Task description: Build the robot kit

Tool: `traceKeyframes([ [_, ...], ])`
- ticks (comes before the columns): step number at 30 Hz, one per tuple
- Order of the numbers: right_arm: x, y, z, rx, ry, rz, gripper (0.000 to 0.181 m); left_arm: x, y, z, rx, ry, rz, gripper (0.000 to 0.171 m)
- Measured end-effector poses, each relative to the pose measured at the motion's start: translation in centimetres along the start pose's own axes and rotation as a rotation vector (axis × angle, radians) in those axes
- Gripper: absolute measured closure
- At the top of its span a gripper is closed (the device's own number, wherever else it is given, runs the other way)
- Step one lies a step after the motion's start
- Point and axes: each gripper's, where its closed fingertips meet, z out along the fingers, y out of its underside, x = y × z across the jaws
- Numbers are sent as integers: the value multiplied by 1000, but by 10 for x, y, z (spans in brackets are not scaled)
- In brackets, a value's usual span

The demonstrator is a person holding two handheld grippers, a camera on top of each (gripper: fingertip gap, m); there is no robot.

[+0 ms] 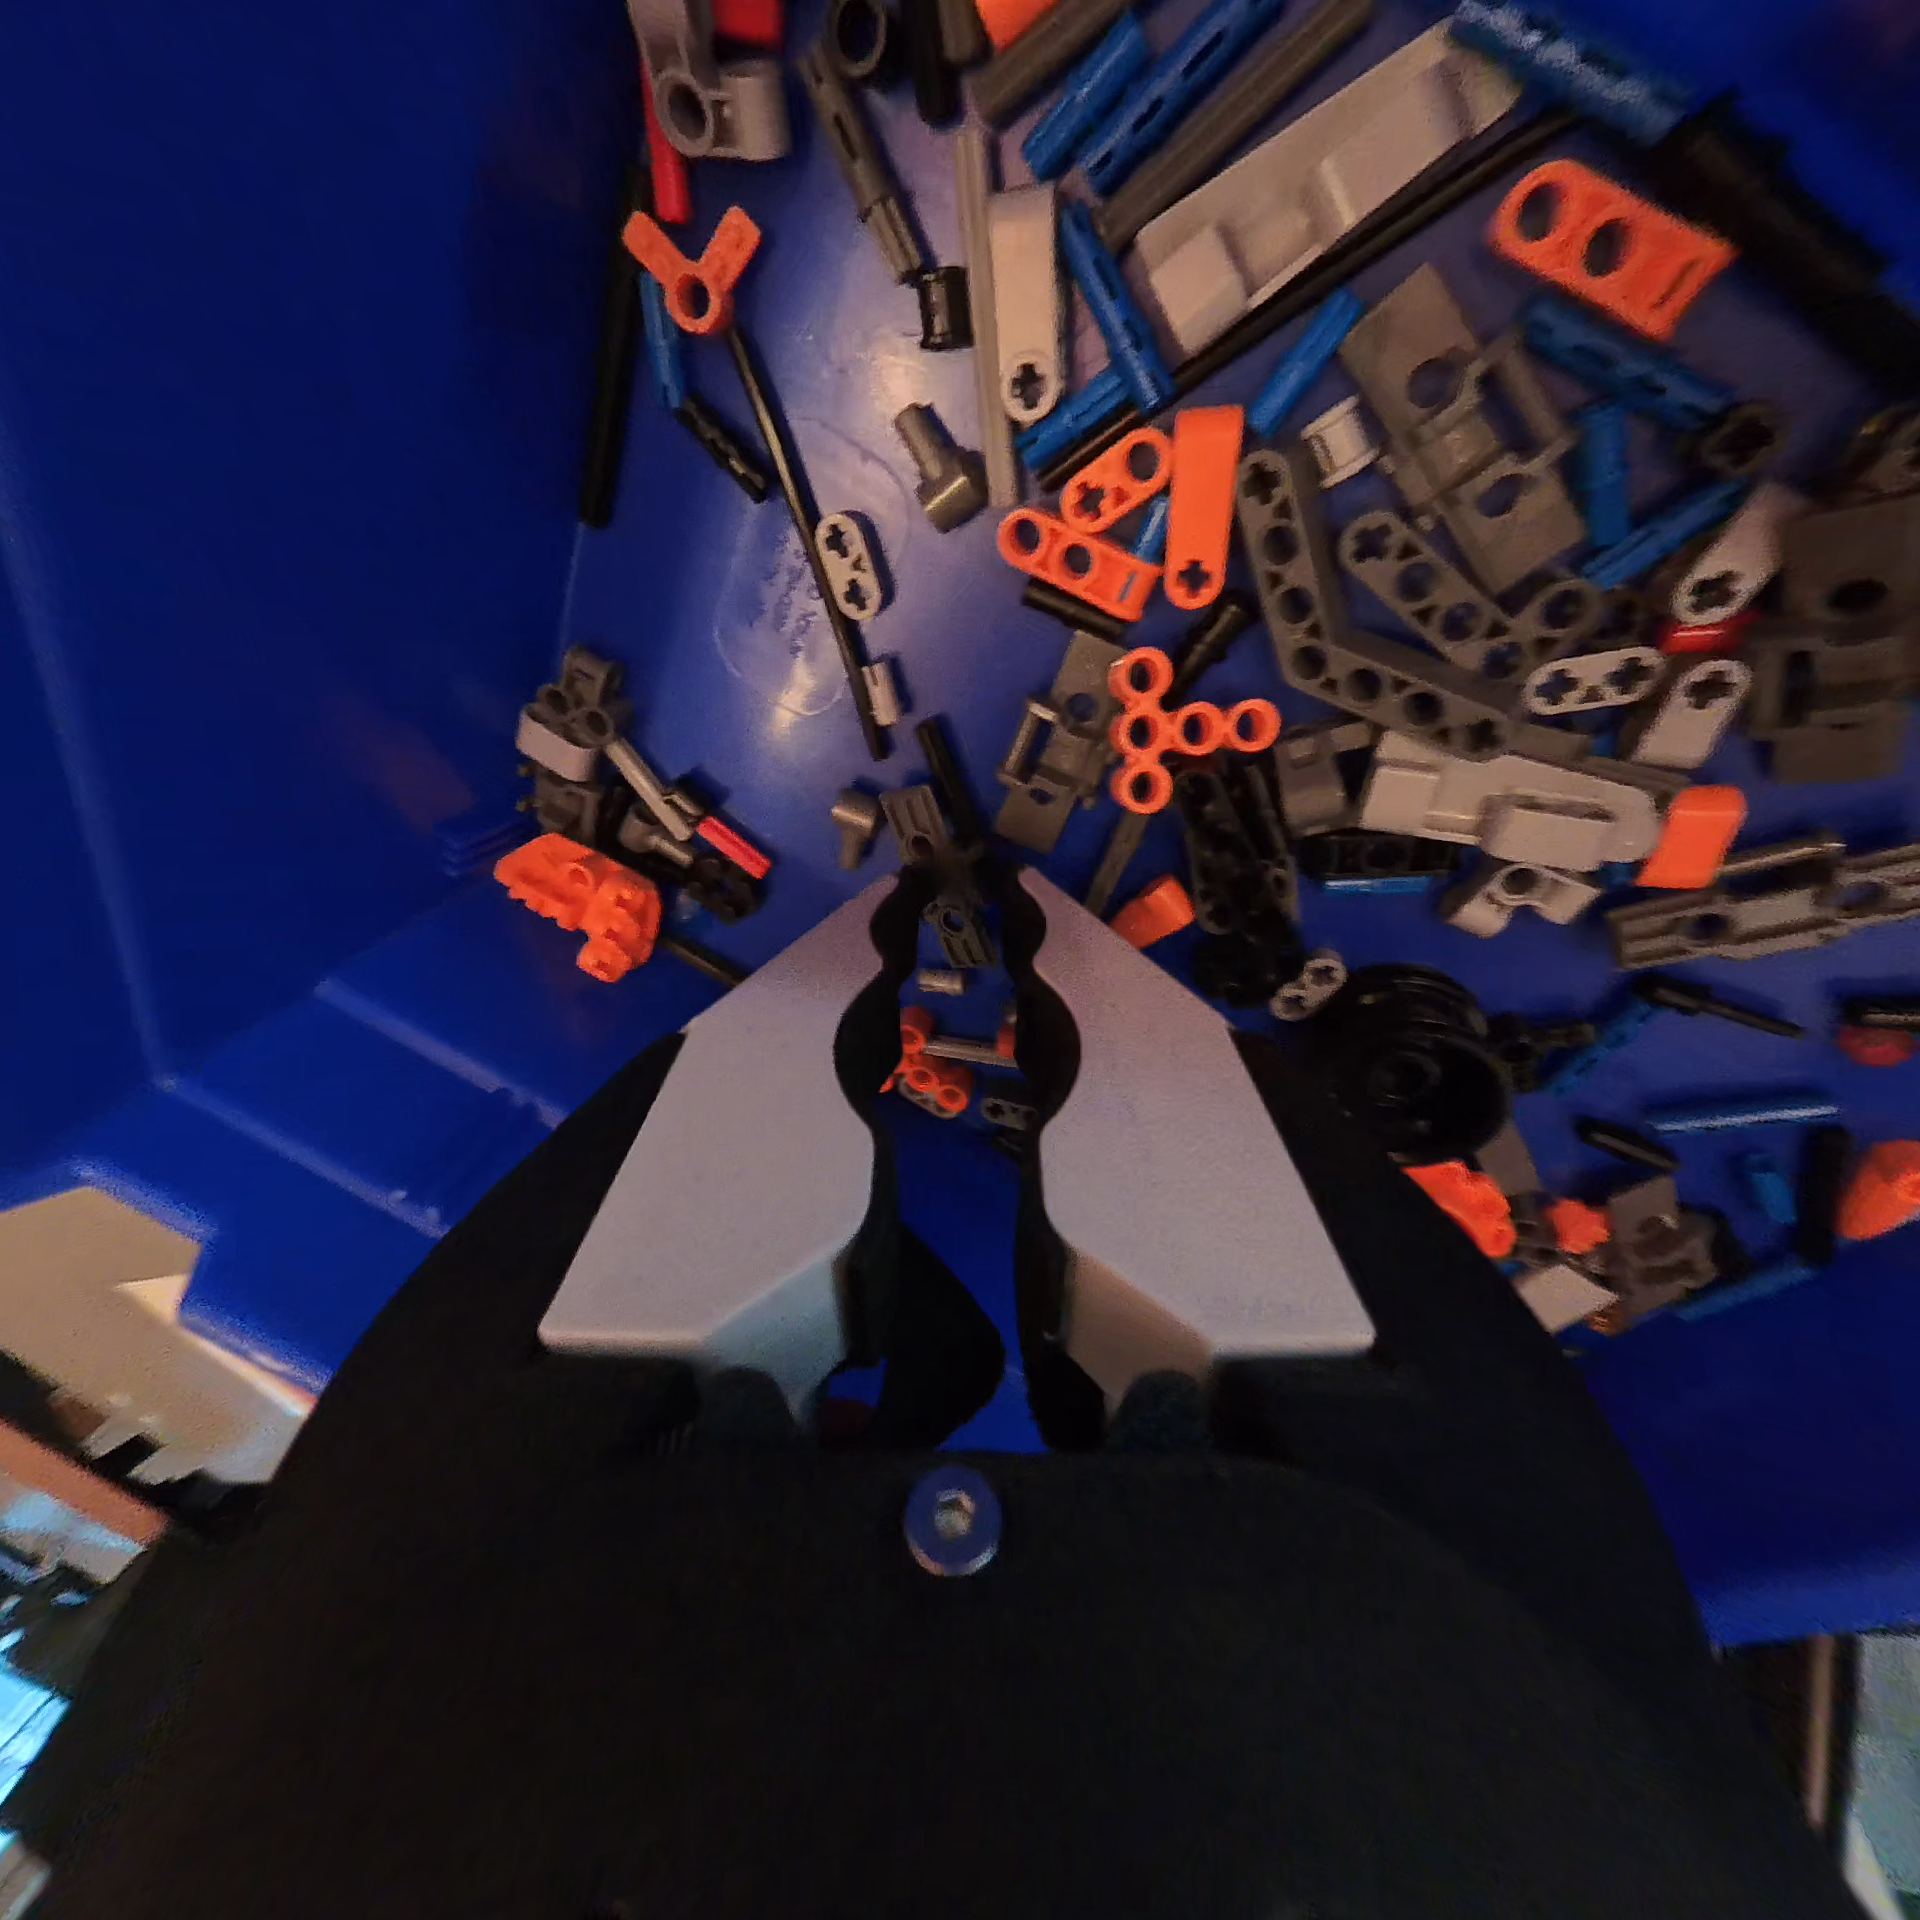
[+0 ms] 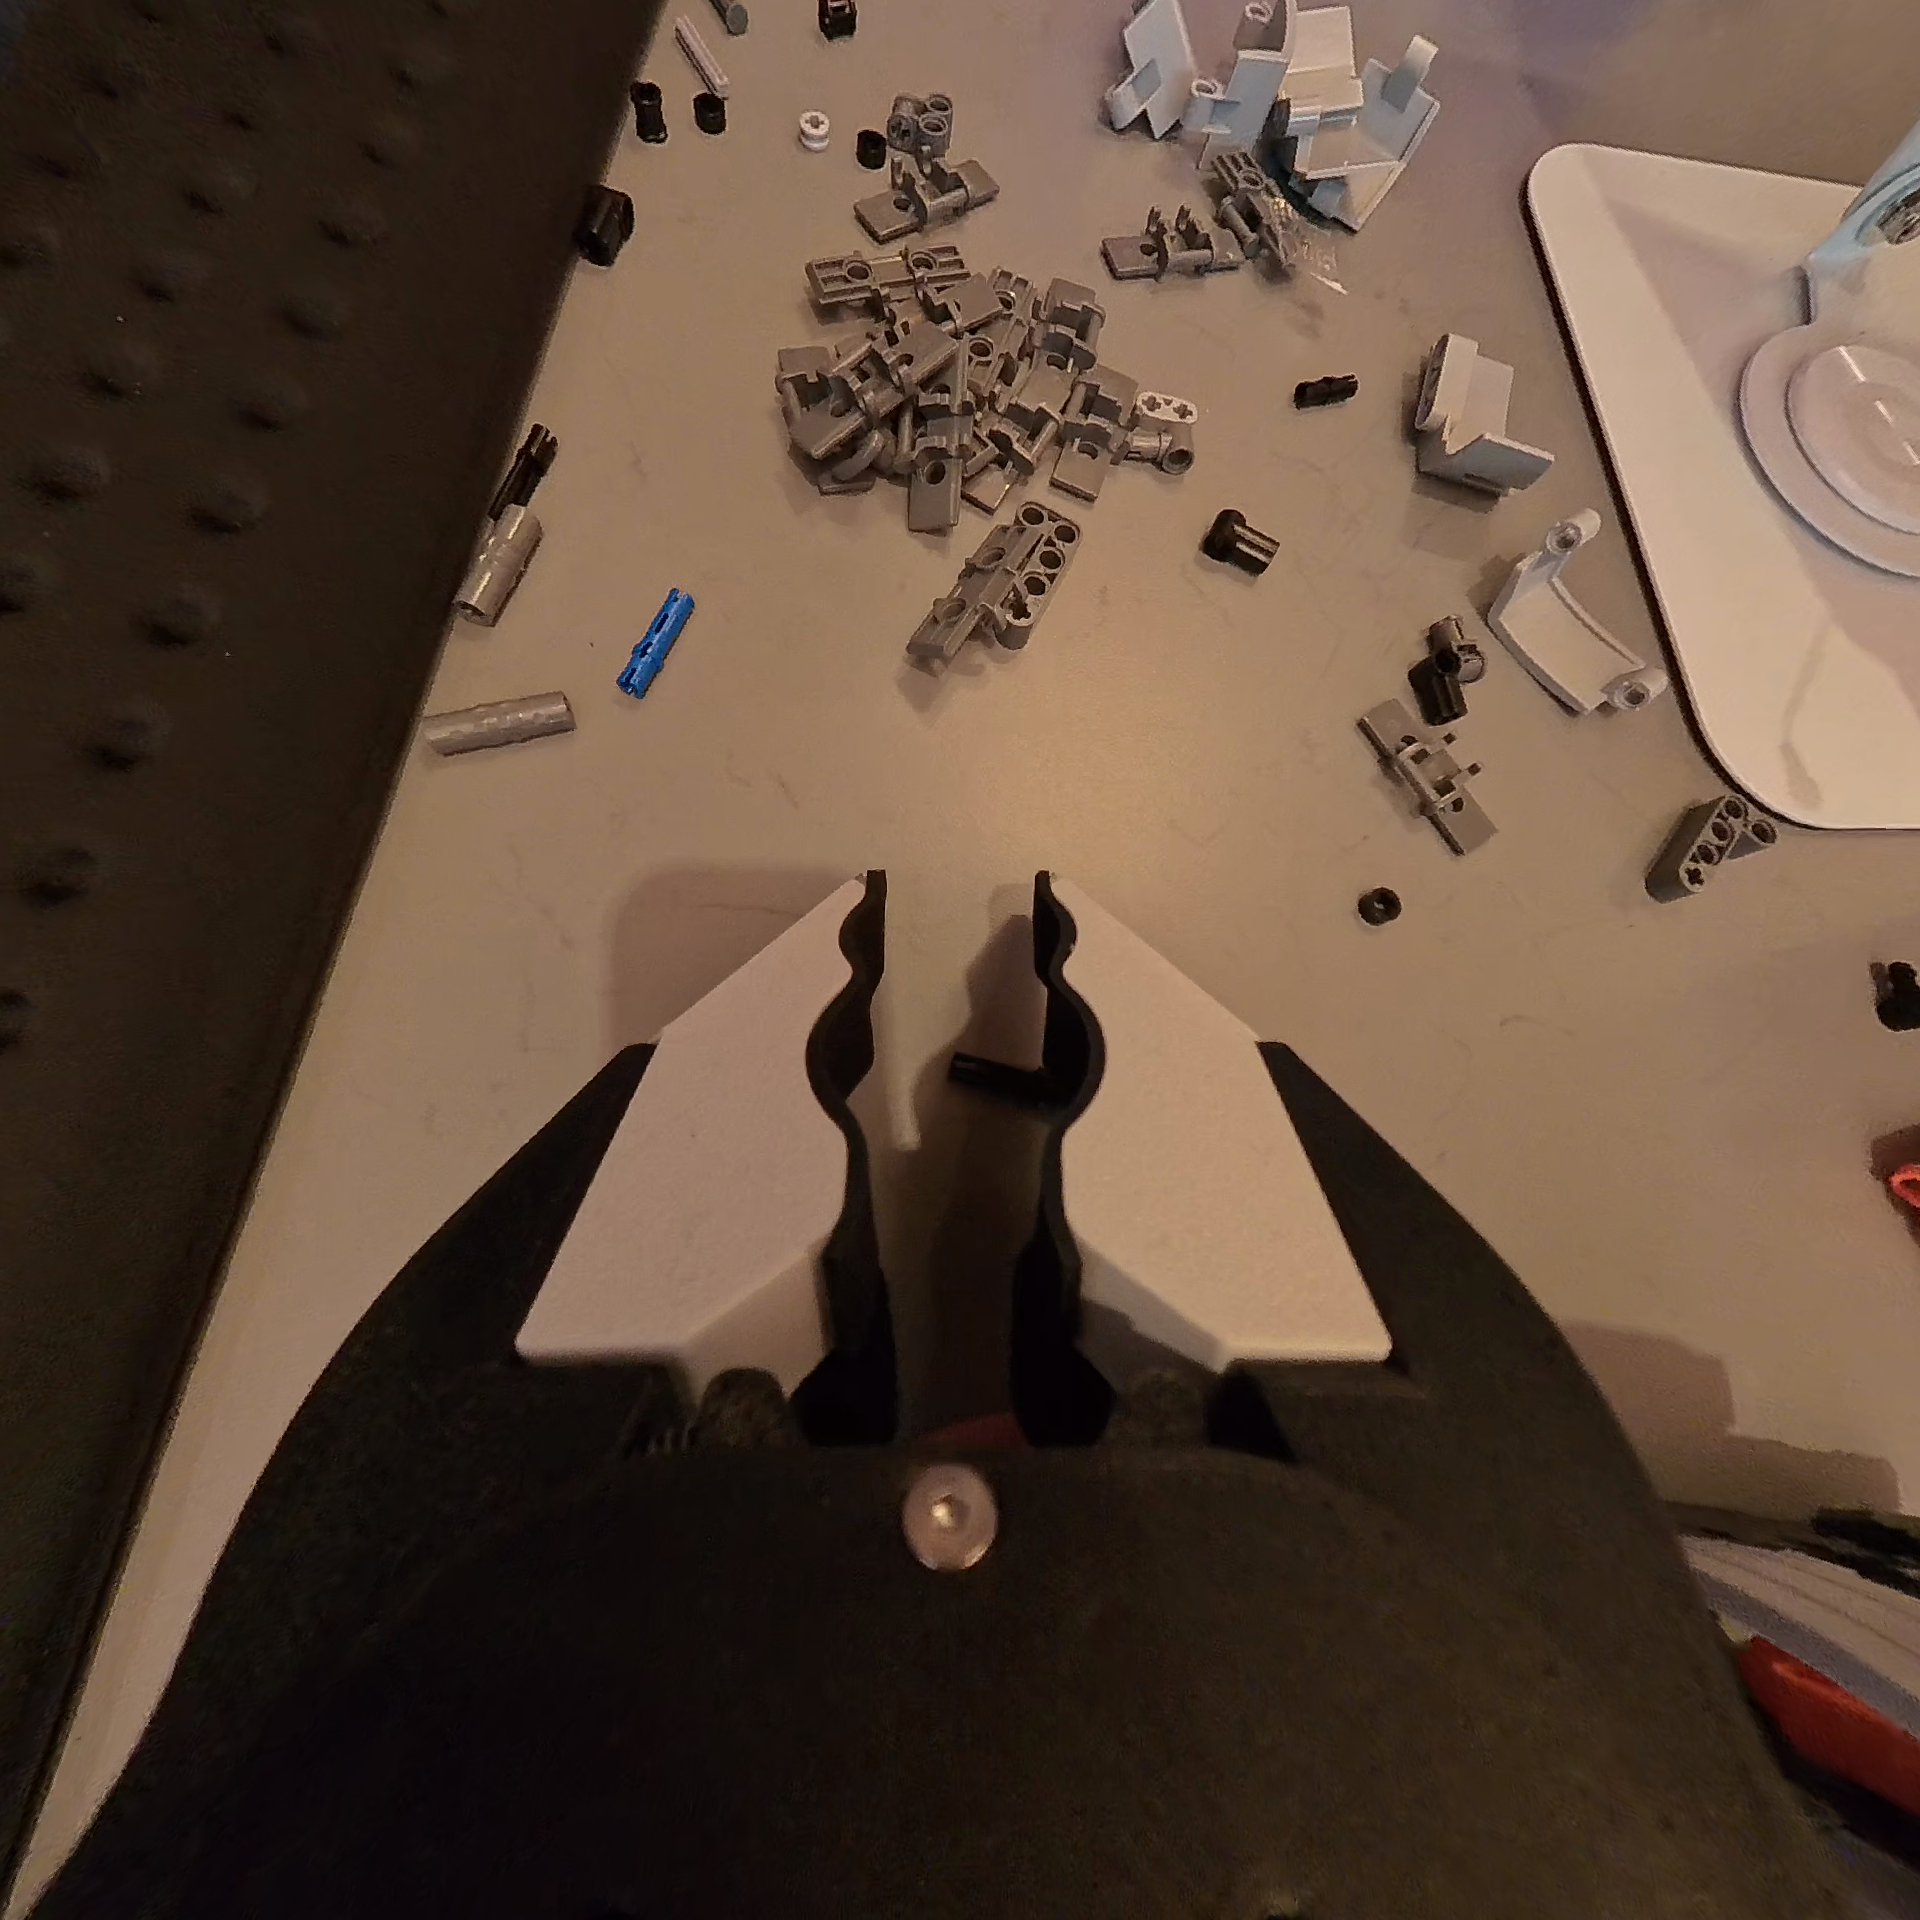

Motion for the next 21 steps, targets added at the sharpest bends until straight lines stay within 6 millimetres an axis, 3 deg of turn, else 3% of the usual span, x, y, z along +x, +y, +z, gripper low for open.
traceKeyframes([
  [7, 0, 0, 0, 1, -3, -1, 155, -5, -1, -11, 33, -40, 16, 162],
  [9, 0, 0, 0, 0, -2, -1, 155, 0, -5, -33, 95, -37, 19, 163],
  [12, 0, 0, 0, 0, -2, 1, 154, 25, -24, -95, 267, -42, 74, 163],
  [13, 0, 0, 0, 0, -3, 3, 154, 44, -34, -120, 343, -27, 120, 163],
  [16, 0, 0, 0, 0, -5, 6, 154, 139, -65, -186, 543, 82, 357, 163],
  [19, 0, 0, 0, 0, -3, 4, 155, 241, -89, -202, 600, 143, 607, 163],
  [21, 0, 0, 0, -1, 1, 3, 154, 299, -100, -188, 589, 192, 725, 163],
])
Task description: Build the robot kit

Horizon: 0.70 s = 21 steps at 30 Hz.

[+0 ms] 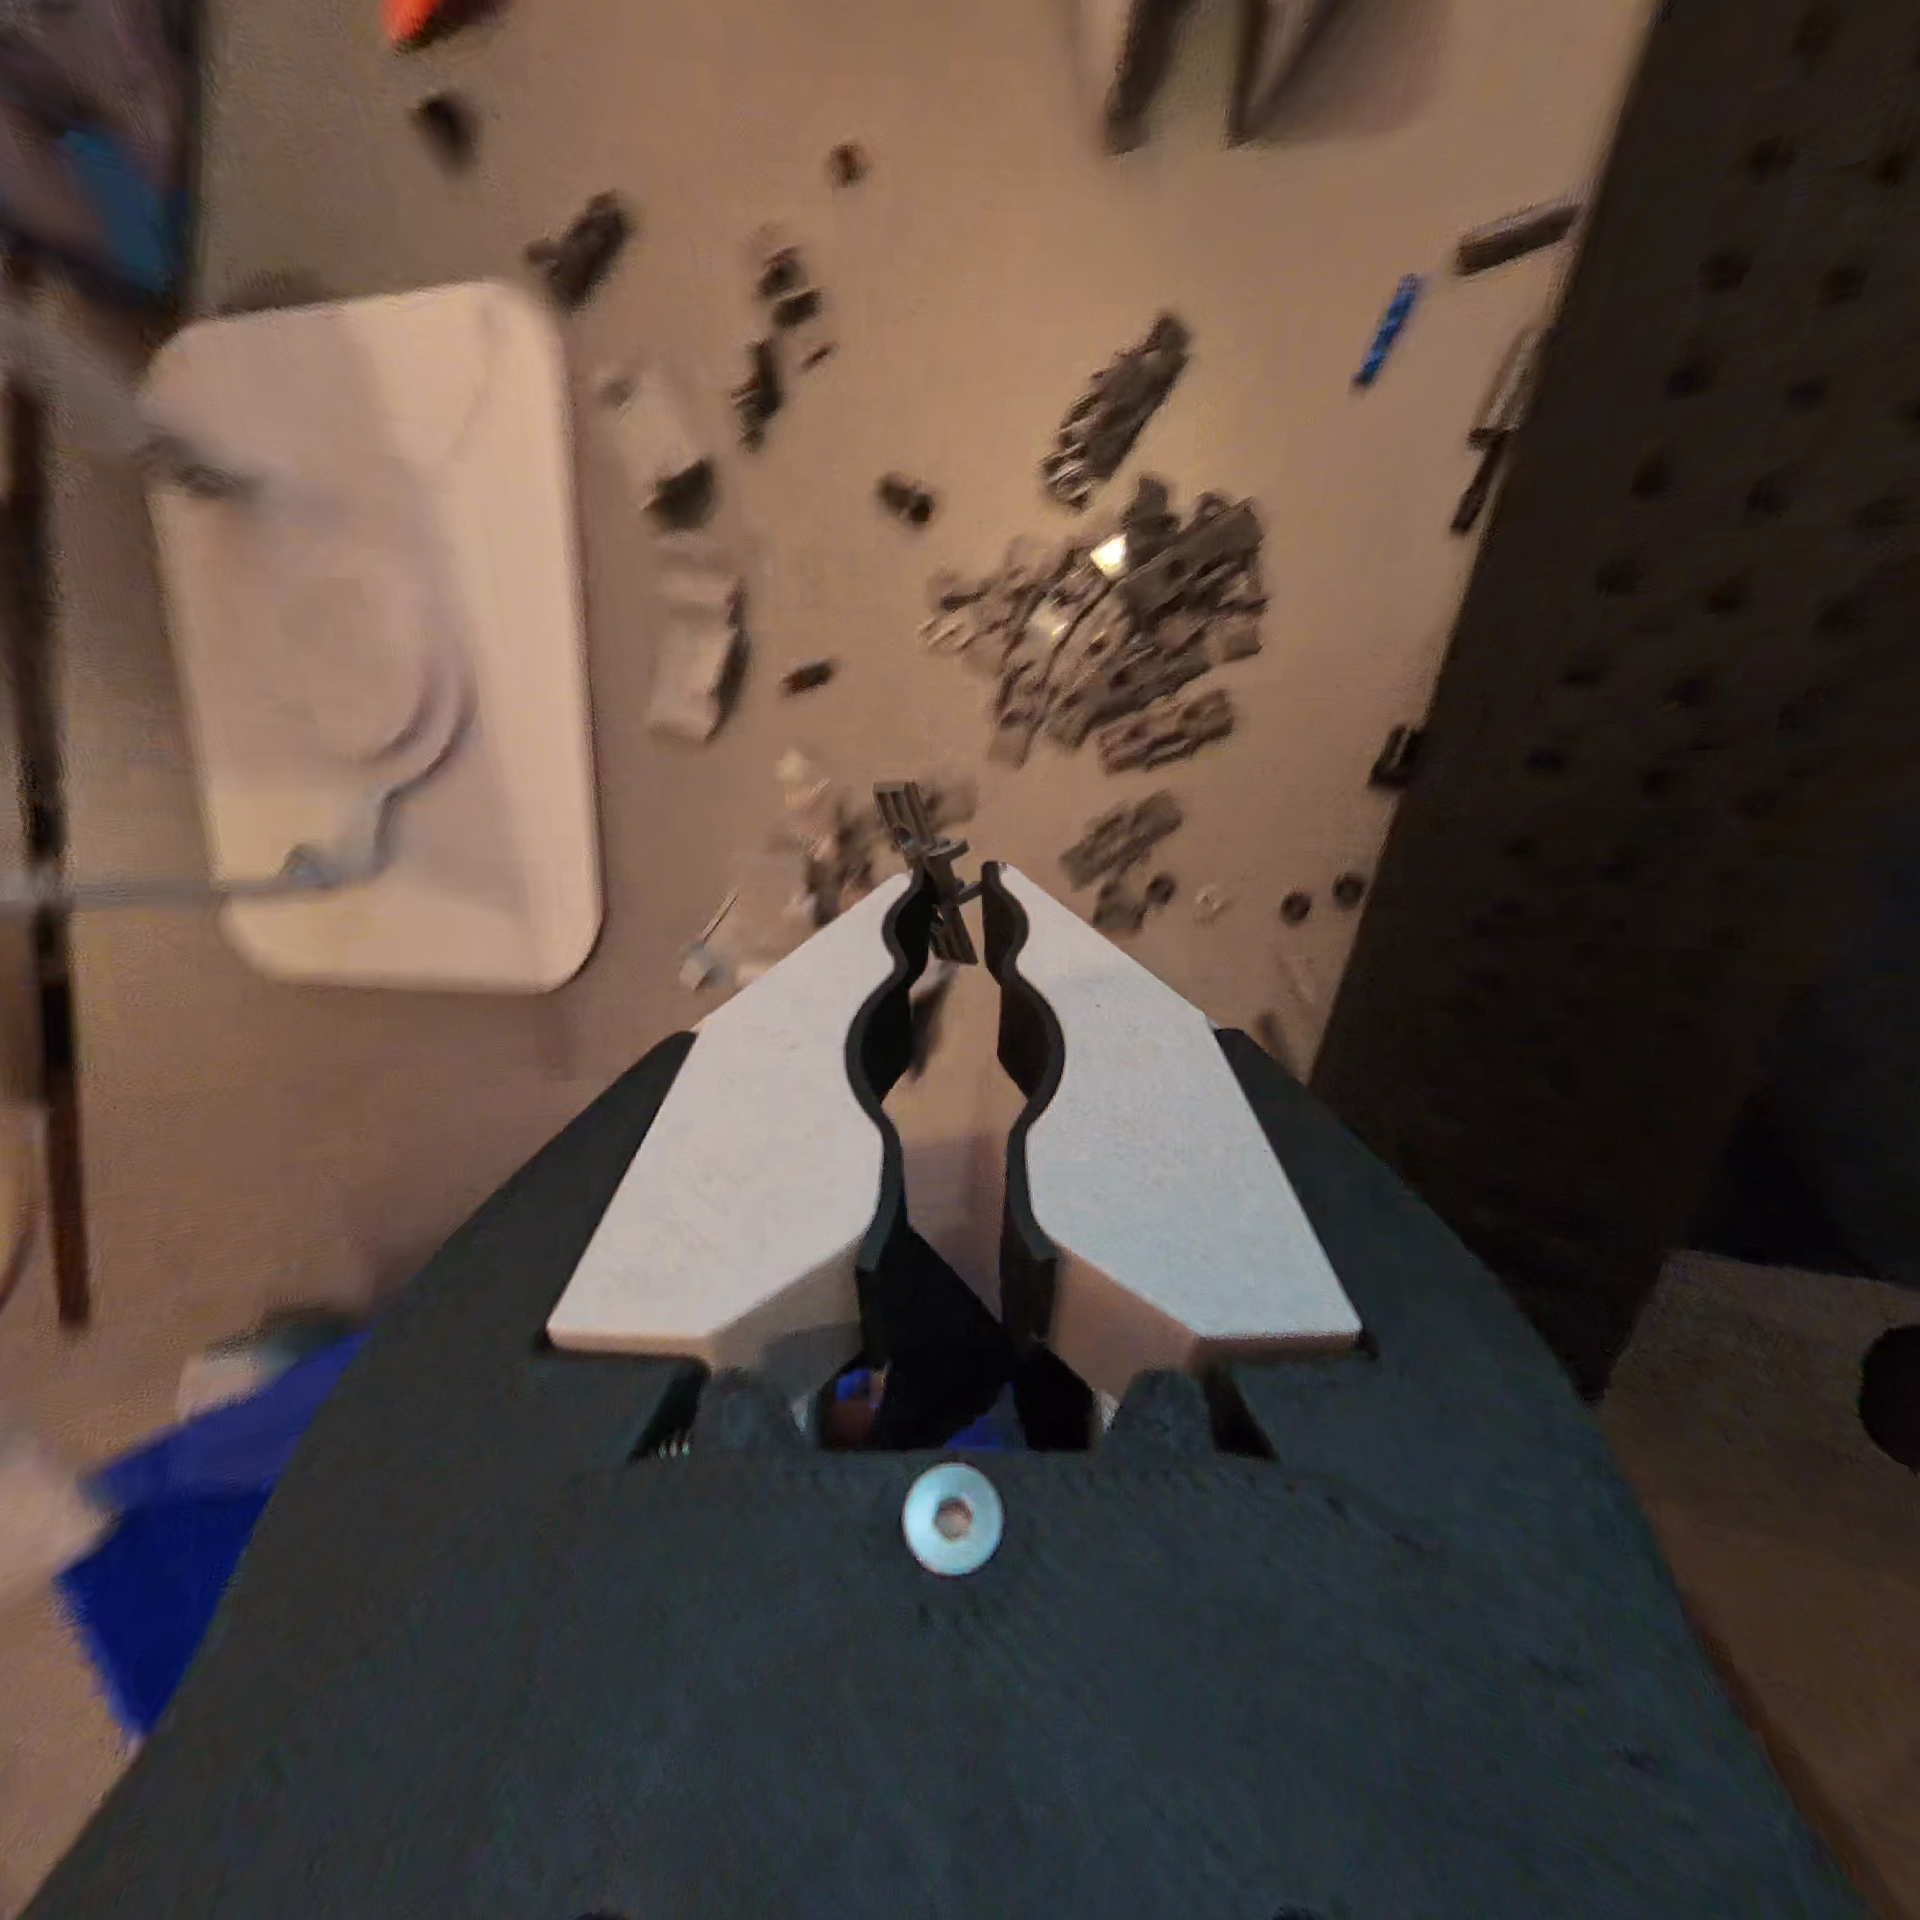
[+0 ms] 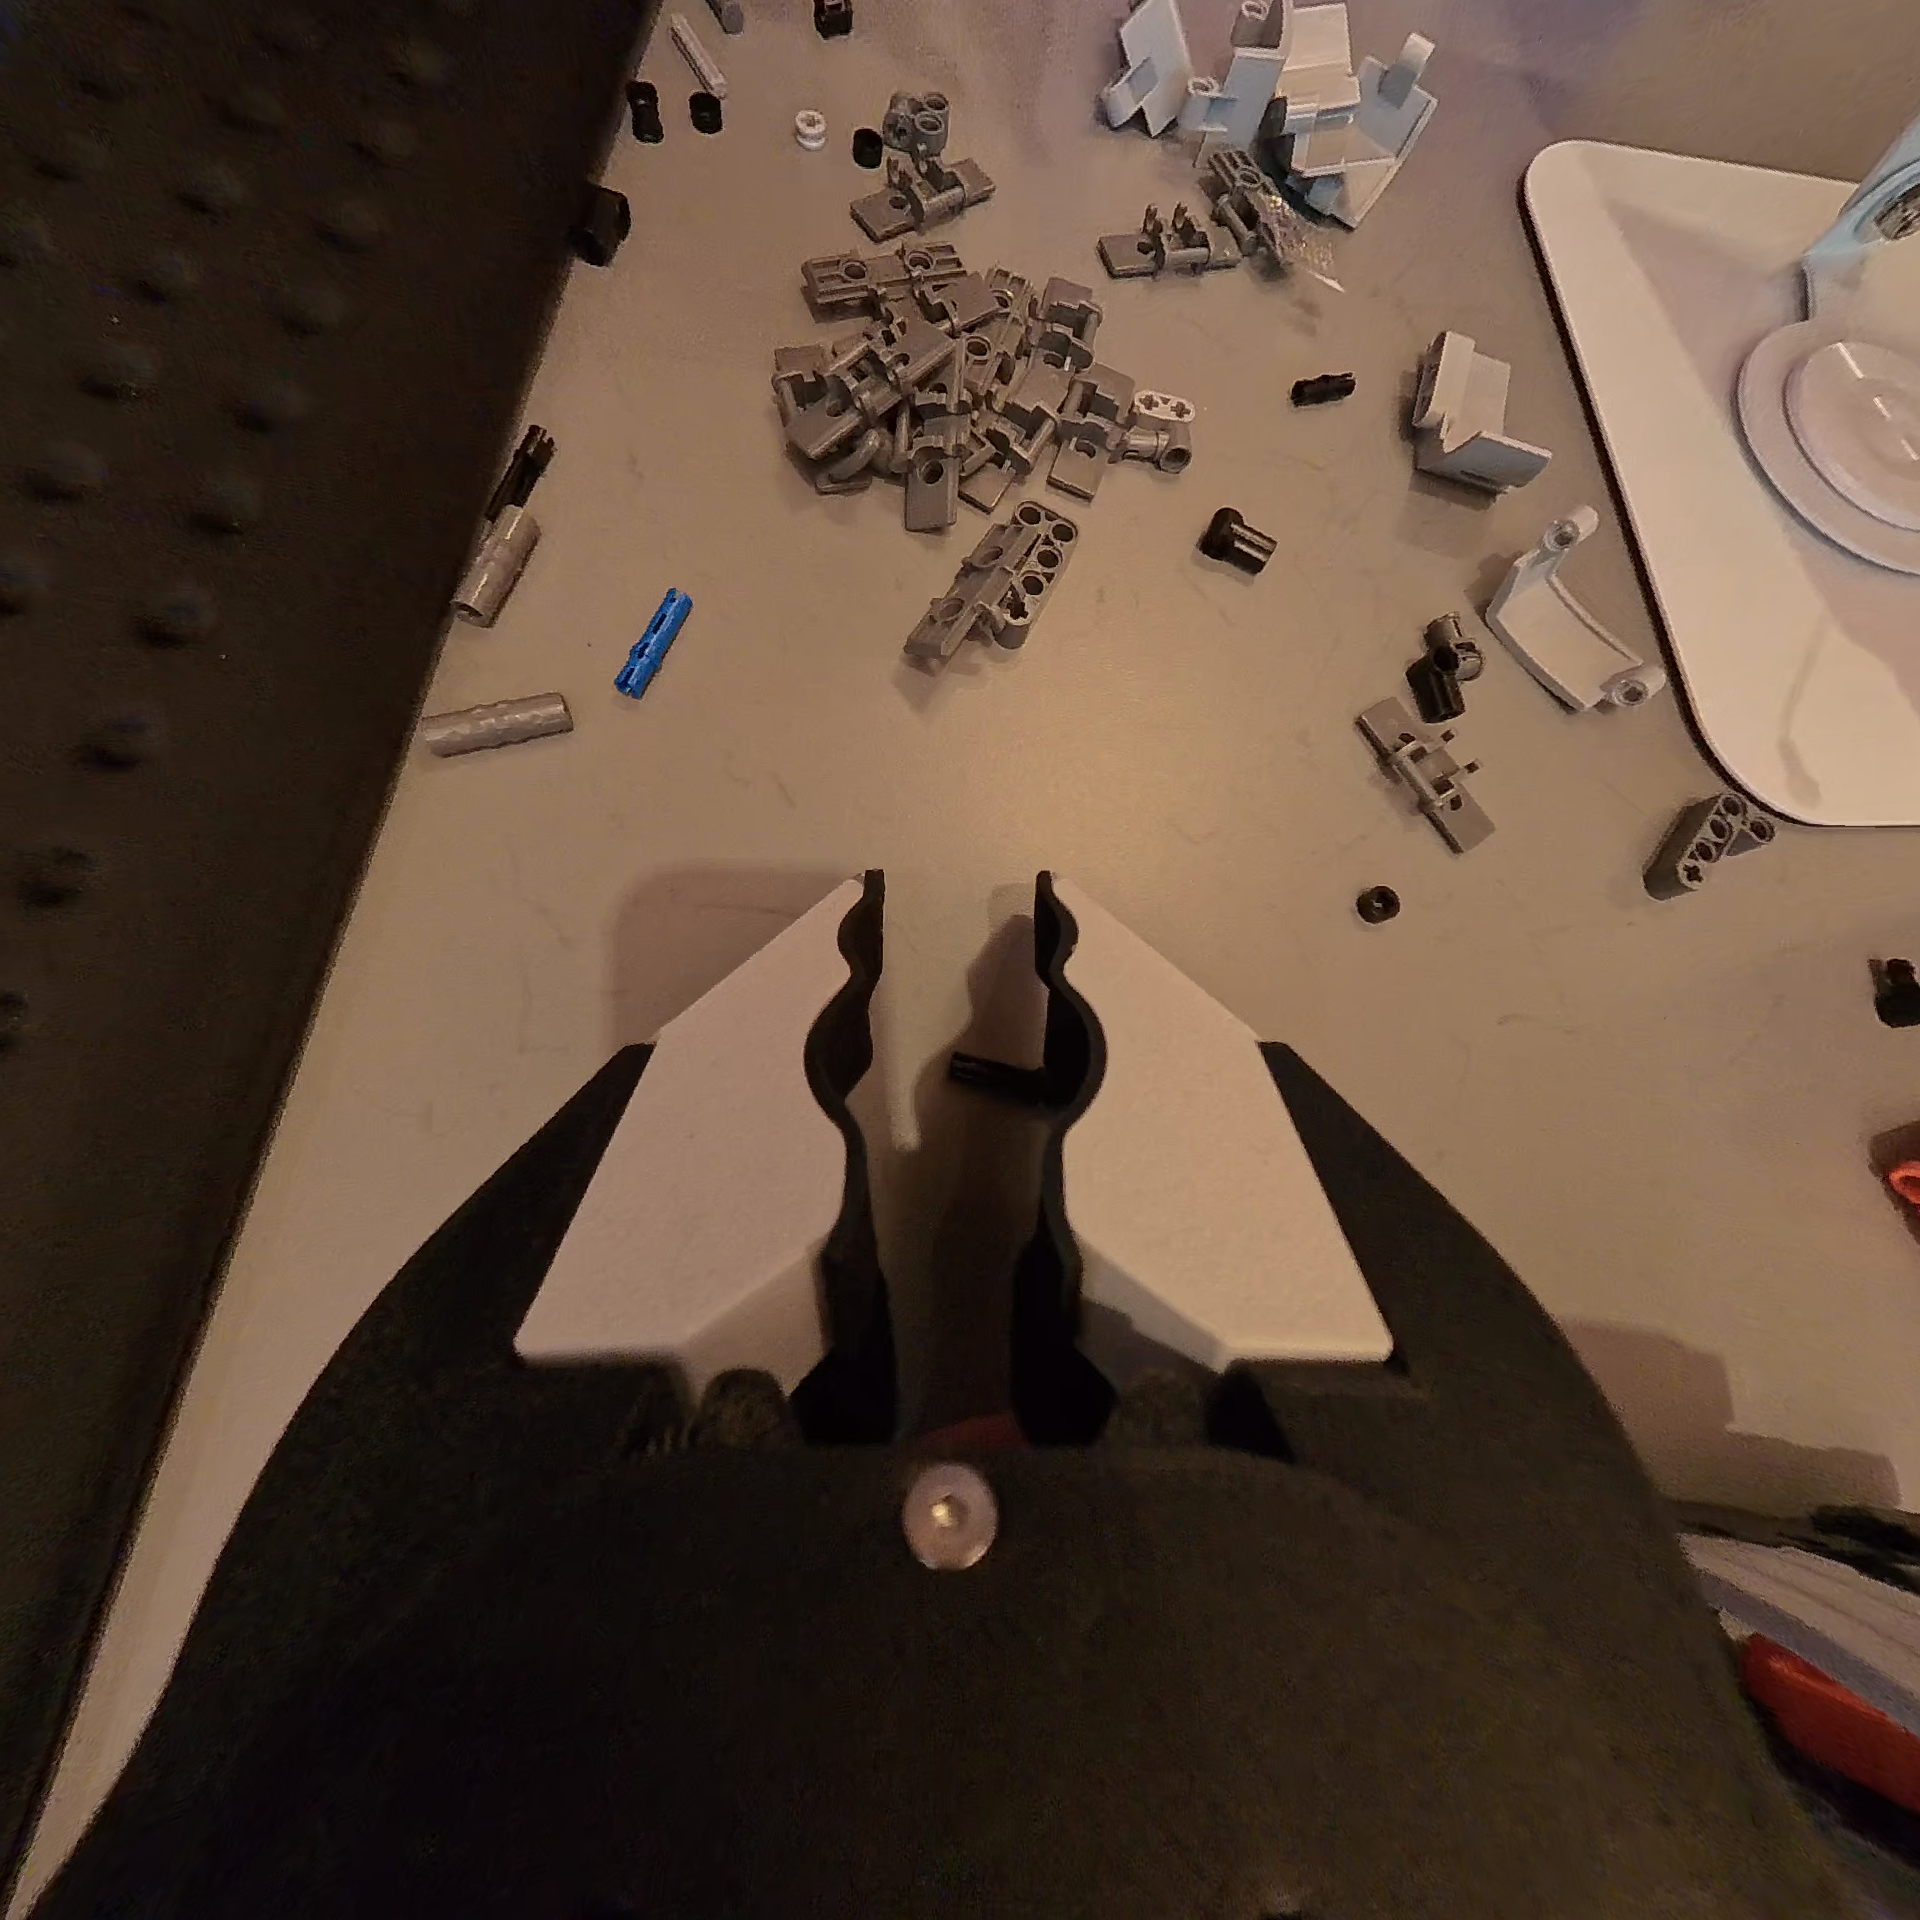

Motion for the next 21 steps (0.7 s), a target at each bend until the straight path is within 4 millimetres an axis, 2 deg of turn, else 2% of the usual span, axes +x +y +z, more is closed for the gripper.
traceKeyframes([
  [2, 0, 0, 0, 0, 2, -1, 154, 17, -15, 35, -11, 21, 45, 162],
  [4, 0, 0, 0, 0, 2, -1, 154, 30, -23, 61, -14, 89, 49, 162],
  [8, -1, 0, 0, -1, 2, -11, 156, 31, -30, 88, 9, 104, 14, 156],
  [10, -1, 0, 0, -1, 1, -16, 157, 32, -35, 91, 42, 97, -14, 146],
  [13, -1, 0, 0, 0, 2, -14, 156, 23, -38, 69, 77, 30, -12, 142],
  [16, -1, 0, 0, 1, 3, -8, 155, -17, -23, 12, 109, -117, -61, 146],
  [18, 0, 0, 0, 1, 3, 0, 154, -59, 3, -34, 124, -256, -138, 149],
  [21, 2, 1, 0, 0, 4, 13, 154, -117, 80, -79, 28, -391, -307, 149],
])
